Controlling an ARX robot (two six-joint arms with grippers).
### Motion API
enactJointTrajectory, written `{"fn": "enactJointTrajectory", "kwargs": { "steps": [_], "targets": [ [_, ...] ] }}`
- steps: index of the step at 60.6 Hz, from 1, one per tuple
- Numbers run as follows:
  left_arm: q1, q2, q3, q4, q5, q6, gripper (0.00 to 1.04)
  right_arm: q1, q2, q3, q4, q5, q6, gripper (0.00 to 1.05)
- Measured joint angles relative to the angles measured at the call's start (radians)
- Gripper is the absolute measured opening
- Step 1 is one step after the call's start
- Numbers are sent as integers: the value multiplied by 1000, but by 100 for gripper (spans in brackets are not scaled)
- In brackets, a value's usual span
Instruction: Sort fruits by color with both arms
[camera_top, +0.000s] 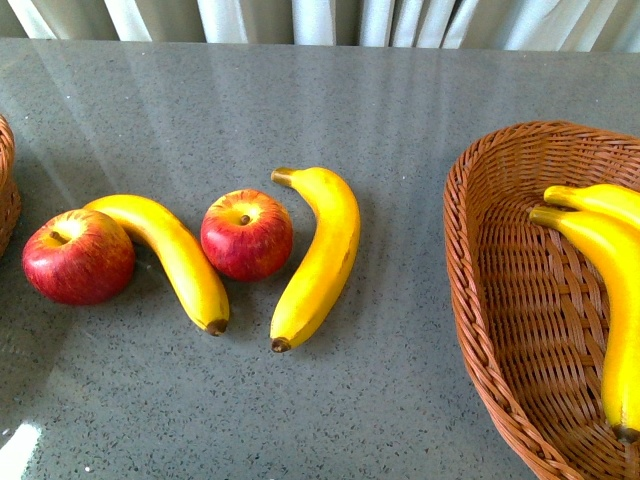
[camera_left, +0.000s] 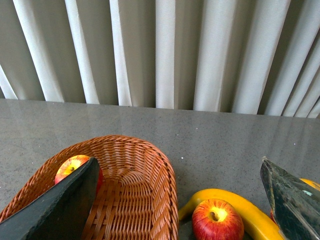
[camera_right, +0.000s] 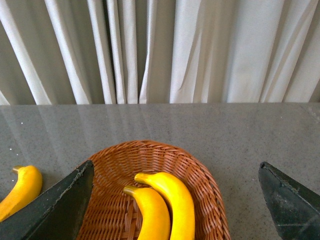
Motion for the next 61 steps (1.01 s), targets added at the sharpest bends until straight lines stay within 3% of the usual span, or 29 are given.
{"fn": "enactJointTrajectory", "kwargs": {
  "steps": [52, 57, 61],
  "targets": [
    [0, 0, 0, 0, 0, 0, 96, 0, 0, 0, 0, 0, 0, 96],
    [-82, 146, 107, -251, -226, -124, 96, 0, 0, 0, 0, 1, 0, 96],
    [-132, 303, 187, -370, -334, -208, 96, 0, 0, 0, 0, 1, 0, 96]
  ]
}}
